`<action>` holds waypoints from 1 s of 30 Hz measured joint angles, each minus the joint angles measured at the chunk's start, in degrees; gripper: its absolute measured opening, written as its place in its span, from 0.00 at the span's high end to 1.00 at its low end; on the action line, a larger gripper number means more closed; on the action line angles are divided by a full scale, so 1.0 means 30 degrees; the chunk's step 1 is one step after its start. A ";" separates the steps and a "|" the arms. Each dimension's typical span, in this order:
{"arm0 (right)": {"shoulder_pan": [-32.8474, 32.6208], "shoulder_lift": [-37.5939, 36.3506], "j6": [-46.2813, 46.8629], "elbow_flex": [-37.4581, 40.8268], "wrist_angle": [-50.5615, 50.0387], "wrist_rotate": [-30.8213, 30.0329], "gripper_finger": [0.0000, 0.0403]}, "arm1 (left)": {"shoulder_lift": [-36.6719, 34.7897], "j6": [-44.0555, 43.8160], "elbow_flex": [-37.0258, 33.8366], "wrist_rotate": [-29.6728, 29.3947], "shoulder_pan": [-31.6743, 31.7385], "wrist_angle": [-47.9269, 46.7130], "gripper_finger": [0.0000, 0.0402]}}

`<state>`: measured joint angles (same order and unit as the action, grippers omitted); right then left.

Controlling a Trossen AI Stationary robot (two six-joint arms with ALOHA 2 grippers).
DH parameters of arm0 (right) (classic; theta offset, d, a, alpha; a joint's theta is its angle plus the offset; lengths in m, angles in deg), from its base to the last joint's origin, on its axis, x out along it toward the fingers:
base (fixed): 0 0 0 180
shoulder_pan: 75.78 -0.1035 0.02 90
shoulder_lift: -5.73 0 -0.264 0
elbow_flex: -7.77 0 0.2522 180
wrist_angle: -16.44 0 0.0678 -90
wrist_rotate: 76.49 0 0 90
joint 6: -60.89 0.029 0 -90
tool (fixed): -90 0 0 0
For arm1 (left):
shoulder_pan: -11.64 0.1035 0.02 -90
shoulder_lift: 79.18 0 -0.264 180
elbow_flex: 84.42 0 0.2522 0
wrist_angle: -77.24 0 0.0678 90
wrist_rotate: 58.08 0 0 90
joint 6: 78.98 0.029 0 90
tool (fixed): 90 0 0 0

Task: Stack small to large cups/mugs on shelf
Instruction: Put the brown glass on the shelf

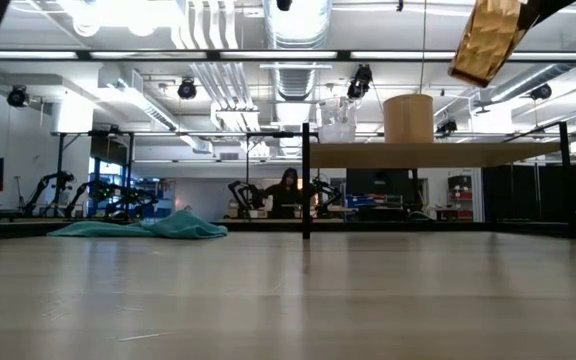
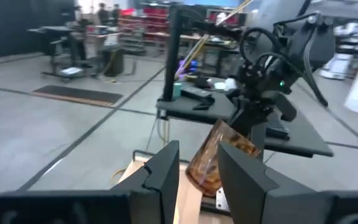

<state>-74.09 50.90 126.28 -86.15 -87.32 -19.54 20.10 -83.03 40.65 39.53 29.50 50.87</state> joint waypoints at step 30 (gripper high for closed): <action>0.5611 0.1741 0.0965 -0.1567 -0.0007 0.3149 0.98 | 0.5843 0.0564 0.5680 1.1550 0.3813 0.0913 0.76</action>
<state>-57.26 56.12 129.17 -90.85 -87.34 -10.09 37.63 -81.34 57.69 74.18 40.94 53.60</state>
